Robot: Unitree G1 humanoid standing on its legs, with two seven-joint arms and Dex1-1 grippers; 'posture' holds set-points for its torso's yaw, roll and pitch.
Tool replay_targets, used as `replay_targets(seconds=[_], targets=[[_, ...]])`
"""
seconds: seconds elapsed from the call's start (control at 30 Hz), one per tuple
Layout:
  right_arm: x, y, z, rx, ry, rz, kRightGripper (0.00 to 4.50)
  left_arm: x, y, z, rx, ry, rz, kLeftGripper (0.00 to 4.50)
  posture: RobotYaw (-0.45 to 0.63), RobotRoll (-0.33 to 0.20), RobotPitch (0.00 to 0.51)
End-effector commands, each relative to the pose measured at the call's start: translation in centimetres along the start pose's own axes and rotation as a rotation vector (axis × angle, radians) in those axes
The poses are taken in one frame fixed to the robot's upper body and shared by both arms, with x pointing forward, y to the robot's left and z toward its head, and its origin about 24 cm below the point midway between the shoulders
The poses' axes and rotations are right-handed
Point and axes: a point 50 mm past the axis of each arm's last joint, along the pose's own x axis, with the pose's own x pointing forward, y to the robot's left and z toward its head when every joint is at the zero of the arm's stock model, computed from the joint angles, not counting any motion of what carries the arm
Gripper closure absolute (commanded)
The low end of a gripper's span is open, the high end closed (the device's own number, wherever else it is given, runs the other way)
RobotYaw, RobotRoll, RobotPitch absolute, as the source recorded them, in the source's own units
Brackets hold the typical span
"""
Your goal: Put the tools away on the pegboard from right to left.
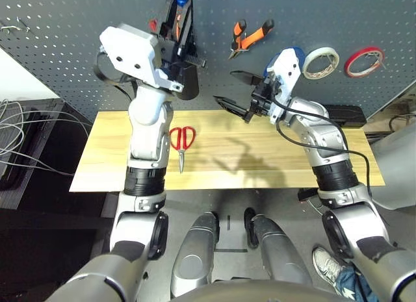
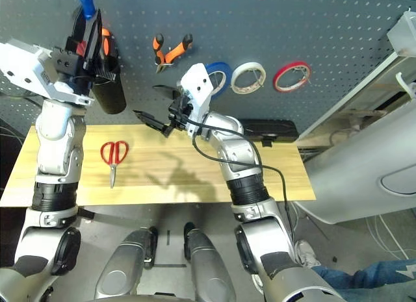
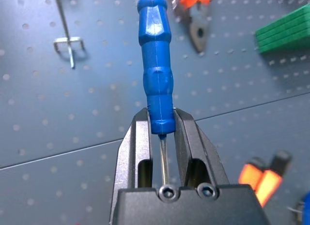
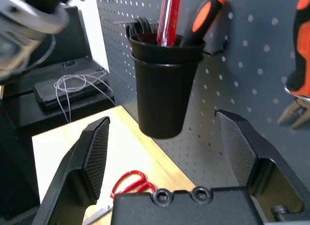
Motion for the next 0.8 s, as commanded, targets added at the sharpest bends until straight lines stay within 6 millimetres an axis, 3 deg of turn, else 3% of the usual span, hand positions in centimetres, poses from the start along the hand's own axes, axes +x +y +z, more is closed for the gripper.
replay_targets(seconds=[0.03, 0.17, 0.33, 0.73, 0.8], targets=[[0.3, 0.0, -0.2, -0.003, 0.004, 0.004, 0.00, -0.4, 0.4, -2.1, -0.016, 0.056, 0.027, 3.95, 0.14, 0.000, 0.233], [0.4, 0.0, -0.1, -0.008, 0.000, -0.003, 0.00, -1.0, 0.0, -4.5, 0.019, 0.147, -0.018, 3.95, 0.12, 0.000, 0.231], [0.2, -0.1, 0.0, -0.011, 0.000, -0.013, 0.00, -1.1, 0.2, -5.2, 0.032, 0.187, -0.012, 3.95, 0.12, 0.000, 0.230], [0.0, -0.2, -0.2, -0.005, 0.010, -0.022, 0.00, 0.0, 2.6, -2.1, 0.068, 0.130, -0.002, 0.07, 0.13, 0.000, 0.236], [0.0, -0.3, -0.2, -0.004, 0.011, -0.023, 0.00, 0.1, 2.8, -1.4, 0.049, 0.123, -0.024, 0.03, 0.13, 0.000, 0.237]])
